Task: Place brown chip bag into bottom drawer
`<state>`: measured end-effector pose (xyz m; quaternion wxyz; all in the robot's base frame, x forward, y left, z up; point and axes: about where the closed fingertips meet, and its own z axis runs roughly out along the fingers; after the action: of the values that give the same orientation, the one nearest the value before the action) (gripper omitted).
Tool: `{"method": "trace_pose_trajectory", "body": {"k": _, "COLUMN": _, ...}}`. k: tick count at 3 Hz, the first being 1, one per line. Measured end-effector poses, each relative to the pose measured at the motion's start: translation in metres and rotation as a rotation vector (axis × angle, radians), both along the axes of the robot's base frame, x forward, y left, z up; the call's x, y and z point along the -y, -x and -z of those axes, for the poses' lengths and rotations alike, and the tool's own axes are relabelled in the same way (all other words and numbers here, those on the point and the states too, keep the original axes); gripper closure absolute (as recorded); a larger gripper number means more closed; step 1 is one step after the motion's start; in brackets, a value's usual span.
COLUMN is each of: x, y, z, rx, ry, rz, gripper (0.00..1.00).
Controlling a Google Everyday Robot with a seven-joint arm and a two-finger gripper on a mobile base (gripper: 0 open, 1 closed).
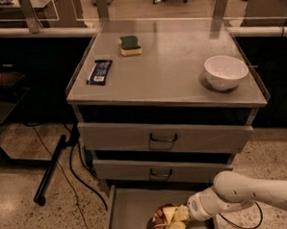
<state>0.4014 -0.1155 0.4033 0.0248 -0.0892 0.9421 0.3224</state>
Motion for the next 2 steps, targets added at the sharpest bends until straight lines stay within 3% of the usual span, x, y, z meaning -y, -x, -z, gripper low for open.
{"method": "trace_pose_trajectory", "body": {"k": 1, "x": -0.001, "y": 0.001, "z": 0.001, "rx": -0.002, "ry": -0.001, "rz": 0.0, "gripper": 1.0}}
{"method": "trace_pose_trajectory", "body": {"k": 2, "x": 0.001, "y": -0.018, "z": 0.016, "rx": 0.006, "ry": -0.076, "rz": 0.055, "gripper": 1.0}}
